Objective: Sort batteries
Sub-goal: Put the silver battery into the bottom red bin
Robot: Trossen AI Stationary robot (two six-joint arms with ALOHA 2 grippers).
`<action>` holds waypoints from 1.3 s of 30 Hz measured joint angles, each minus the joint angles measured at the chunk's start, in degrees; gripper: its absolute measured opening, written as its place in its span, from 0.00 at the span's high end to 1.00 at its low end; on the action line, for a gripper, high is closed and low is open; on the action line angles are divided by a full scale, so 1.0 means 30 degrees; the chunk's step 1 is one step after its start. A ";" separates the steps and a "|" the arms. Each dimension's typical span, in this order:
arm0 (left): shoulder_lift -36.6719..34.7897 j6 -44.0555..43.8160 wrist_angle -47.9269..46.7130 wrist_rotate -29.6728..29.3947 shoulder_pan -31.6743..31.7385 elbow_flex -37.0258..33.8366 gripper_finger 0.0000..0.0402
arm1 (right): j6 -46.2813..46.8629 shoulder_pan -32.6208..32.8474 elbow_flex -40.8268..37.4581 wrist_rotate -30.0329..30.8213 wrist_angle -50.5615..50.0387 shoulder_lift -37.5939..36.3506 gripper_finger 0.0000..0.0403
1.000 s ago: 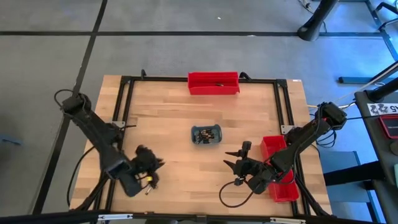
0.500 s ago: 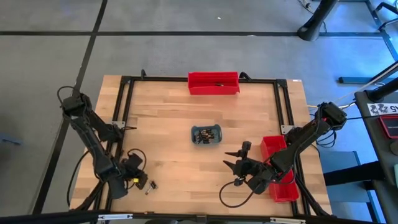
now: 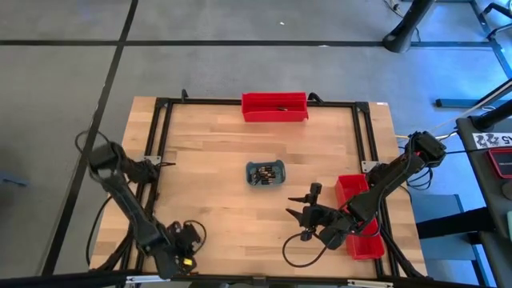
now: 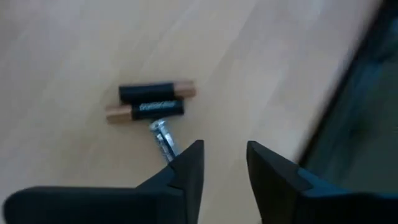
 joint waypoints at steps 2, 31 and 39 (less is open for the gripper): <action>0.1594 -0.0992 -0.1921 0.0200 -0.0125 0.1461 0.76 | -0.0011 0.0000 0.0000 0.0002 0.0098 0.0000 0.58; 0.5333 -0.2368 -0.8563 -0.7100 -0.4781 0.5109 0.70 | -0.0471 -0.0007 0.0000 0.0155 0.0305 0.0000 0.58; 0.5326 -0.2431 -0.7969 -0.7110 -0.4774 0.3364 0.50 | 0.0080 -0.0007 0.0000 0.0151 0.0454 0.0004 0.58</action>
